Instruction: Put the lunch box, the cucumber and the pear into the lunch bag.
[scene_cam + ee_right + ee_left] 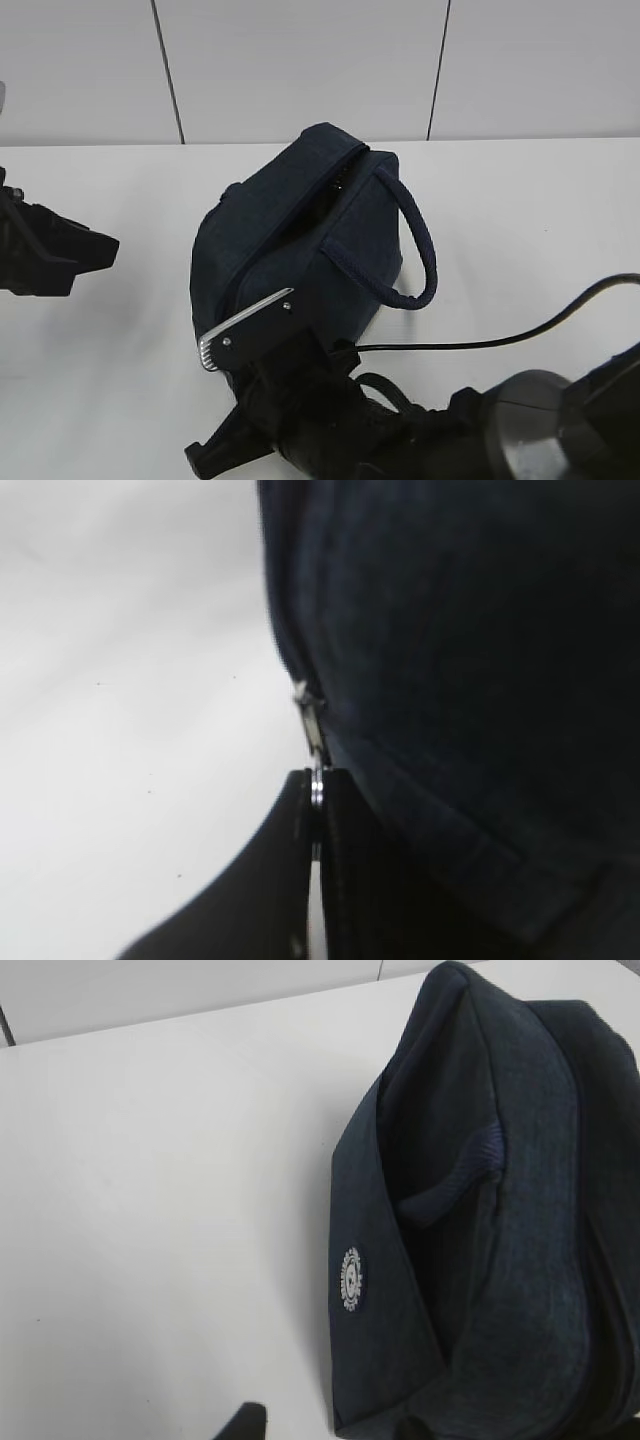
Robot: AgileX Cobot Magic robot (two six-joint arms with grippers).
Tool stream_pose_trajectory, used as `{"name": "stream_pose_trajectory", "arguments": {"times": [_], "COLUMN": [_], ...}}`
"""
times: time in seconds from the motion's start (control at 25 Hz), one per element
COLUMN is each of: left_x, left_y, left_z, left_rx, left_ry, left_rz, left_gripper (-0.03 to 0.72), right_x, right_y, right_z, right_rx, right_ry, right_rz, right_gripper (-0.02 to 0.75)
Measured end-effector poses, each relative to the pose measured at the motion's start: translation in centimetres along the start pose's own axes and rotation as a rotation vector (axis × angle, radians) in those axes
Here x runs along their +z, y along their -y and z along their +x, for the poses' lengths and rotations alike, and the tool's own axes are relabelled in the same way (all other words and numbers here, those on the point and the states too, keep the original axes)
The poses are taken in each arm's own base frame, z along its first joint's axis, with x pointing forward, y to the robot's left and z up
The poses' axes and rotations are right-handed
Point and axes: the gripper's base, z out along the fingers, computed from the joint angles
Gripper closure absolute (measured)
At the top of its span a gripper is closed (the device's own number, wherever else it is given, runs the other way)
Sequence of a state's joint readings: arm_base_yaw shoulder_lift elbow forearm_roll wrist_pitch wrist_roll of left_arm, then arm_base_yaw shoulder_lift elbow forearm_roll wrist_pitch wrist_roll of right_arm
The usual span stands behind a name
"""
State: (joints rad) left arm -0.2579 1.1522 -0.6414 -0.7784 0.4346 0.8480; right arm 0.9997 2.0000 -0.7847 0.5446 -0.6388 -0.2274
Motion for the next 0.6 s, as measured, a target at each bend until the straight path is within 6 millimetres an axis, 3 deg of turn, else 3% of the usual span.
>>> {"name": "stream_pose_trajectory", "arguments": {"times": [0.6], "left_x": [0.0], "left_y": [0.0], "left_z": [0.0], "left_rx": [0.0], "left_ry": [0.0], "left_rz": [0.0], "left_gripper": [0.447], "right_x": [-3.2], "right_y": [-0.1], "right_z": [-4.0], "right_rx": [-0.087], "right_ry": [0.016], "right_rz": [-0.026], "right_gripper": [0.738]}}
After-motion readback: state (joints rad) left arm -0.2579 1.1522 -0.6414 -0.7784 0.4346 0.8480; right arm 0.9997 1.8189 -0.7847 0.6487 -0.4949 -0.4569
